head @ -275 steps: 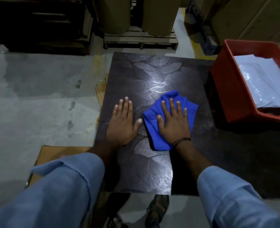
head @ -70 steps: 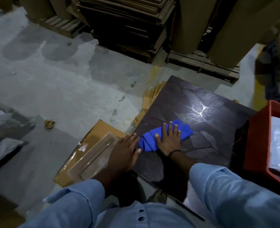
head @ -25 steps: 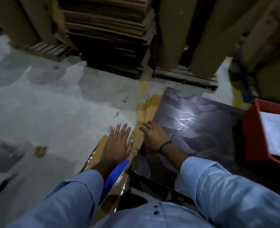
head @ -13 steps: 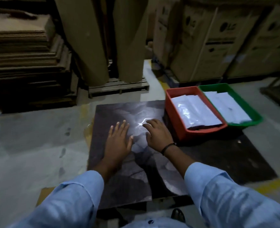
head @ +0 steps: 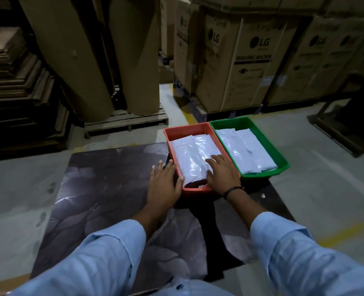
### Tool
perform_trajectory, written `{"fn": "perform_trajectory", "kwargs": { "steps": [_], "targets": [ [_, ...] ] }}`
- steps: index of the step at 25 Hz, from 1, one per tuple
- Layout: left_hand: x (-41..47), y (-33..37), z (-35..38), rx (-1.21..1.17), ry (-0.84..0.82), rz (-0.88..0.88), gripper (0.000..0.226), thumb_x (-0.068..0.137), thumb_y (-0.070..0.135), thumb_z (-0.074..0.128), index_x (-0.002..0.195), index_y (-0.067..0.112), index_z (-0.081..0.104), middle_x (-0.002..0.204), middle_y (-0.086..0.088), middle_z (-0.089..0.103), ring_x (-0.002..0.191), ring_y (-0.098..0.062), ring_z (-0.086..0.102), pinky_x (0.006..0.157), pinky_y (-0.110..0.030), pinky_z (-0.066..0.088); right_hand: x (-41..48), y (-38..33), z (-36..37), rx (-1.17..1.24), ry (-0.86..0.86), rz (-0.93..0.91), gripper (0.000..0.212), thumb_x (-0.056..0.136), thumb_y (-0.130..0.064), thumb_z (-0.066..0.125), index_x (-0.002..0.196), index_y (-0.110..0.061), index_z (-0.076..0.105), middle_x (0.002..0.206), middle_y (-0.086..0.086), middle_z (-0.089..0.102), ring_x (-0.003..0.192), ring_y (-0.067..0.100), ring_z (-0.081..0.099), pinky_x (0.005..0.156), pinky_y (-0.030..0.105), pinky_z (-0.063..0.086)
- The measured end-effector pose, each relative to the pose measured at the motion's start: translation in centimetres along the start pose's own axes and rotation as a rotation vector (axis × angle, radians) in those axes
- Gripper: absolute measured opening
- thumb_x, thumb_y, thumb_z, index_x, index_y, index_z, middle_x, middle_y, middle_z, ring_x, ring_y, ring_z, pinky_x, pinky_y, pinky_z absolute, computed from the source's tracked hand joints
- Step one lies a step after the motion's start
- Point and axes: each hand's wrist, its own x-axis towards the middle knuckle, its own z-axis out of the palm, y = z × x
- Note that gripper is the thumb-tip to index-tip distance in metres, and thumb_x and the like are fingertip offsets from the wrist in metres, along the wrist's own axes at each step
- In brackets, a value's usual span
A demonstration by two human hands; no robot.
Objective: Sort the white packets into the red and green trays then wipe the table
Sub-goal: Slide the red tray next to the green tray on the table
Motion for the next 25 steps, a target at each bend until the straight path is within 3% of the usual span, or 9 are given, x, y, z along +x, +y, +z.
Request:
{"fn": "perform_trajectory", "kwargs": {
  "steps": [6,10,15,20,25],
  "targets": [
    [2.4,3.3,2.4,0.059,-0.064,-0.148,0.058,0.098,0.046,0.047,0.149,0.018,0.045,0.156,-0.002,0.045,0.151,-0.033,0.026,0.126,-0.050,0.014,1.6,6.4,0.2,-0.128,-0.112,0.075,0.037,0.079,-0.026,0.060,0.114,-0.017,0.064,0.122,0.008,0.062,0.122,0.034,0.050,0.098,0.045,0.044],
    [2.2,3.6,2.7,0.159,-0.107,-0.145,0.058,0.096,0.030,0.046,0.152,0.017,0.042,0.160,-0.001,0.039,0.152,-0.034,0.024,0.126,-0.052,0.013,2.0,7.3,1.1,-0.160,-0.094,0.058,0.029,0.076,-0.024,0.058,0.102,-0.015,0.066,0.111,0.009,0.062,0.115,0.032,0.051,0.095,0.043,0.044],
    [2.2,2.3,2.0,0.187,-0.144,-0.166,0.064,0.090,0.020,0.049,0.153,0.017,0.039,0.161,0.001,0.037,0.152,-0.034,0.024,0.124,-0.049,0.018,2.4,6.1,1.8,-0.079,-0.051,0.074,0.027,0.073,-0.015,0.061,0.099,-0.011,0.069,0.103,0.012,0.063,0.106,0.035,0.052,0.088,0.043,0.046],
    [1.2,-0.6,-0.6,0.028,-0.080,-0.260,0.062,0.092,0.015,0.049,0.154,0.019,0.039,0.160,0.000,0.039,0.137,-0.029,0.048,0.112,-0.044,0.042,3.3,2.9,2.7,0.136,-0.058,0.071,0.026,0.068,0.006,0.053,0.090,0.001,0.067,0.104,0.019,0.063,0.085,0.042,0.058,0.071,0.042,0.053],
    [0.1,-5.2,-2.9,0.184,-0.112,-0.257,0.060,0.092,0.016,0.051,0.151,0.019,0.043,0.158,0.000,0.043,0.126,-0.033,0.055,0.107,-0.044,0.047,3.9,-2.0,4.1,0.100,-0.099,0.002,0.025,0.069,0.005,0.054,0.089,0.001,0.070,0.095,0.020,0.066,0.082,0.041,0.060,0.071,0.040,0.054]
  ]
}}
